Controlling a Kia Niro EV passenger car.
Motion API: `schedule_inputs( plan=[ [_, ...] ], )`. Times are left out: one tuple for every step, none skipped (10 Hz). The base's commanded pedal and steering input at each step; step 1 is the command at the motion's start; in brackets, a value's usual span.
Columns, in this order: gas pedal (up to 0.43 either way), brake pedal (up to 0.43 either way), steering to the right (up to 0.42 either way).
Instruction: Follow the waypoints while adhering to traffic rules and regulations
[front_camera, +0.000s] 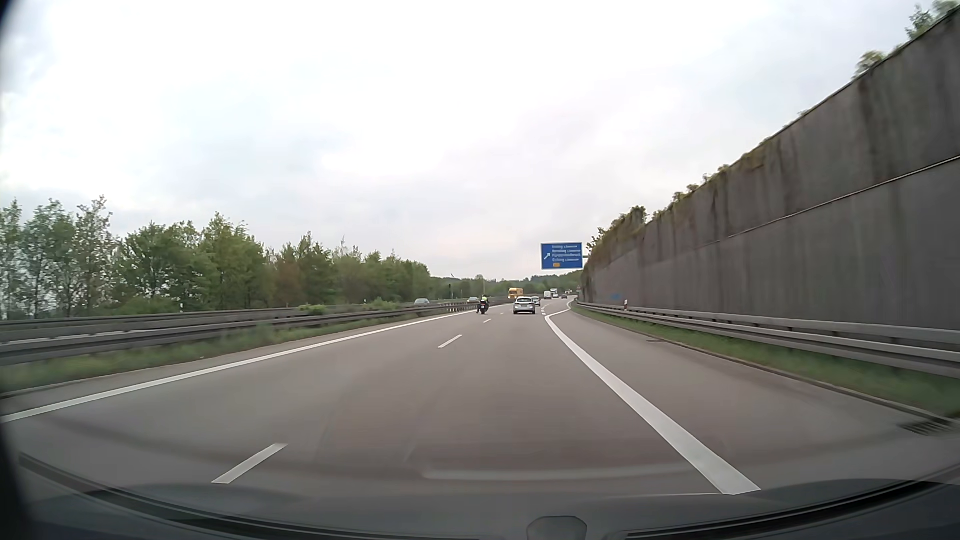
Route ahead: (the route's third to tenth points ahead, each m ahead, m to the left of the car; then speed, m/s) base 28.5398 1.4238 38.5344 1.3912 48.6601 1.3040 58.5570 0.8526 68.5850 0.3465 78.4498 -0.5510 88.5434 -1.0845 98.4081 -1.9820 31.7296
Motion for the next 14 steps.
schedule_inputs(
  plan=[
    [0.280,0.000,0.003],
    [0.280,0.000,0.003],
    [0.280,0.000,0.003],
    [0.280,0.000,0.003],
    [0.280,0.000,0.003],
    [0.280,0.000,0.003],
    [0.280,0.000,0.004],
    [0.280,0.000,0.004],
    [0.280,0.000,0.004],
    [0.280,0.000,0.004],
    [0.280,0.000,0.004],
    [0.280,0.000,0.005],
    [0.280,0.000,0.004],
    [0.280,0.000,0.004]
  ],
)
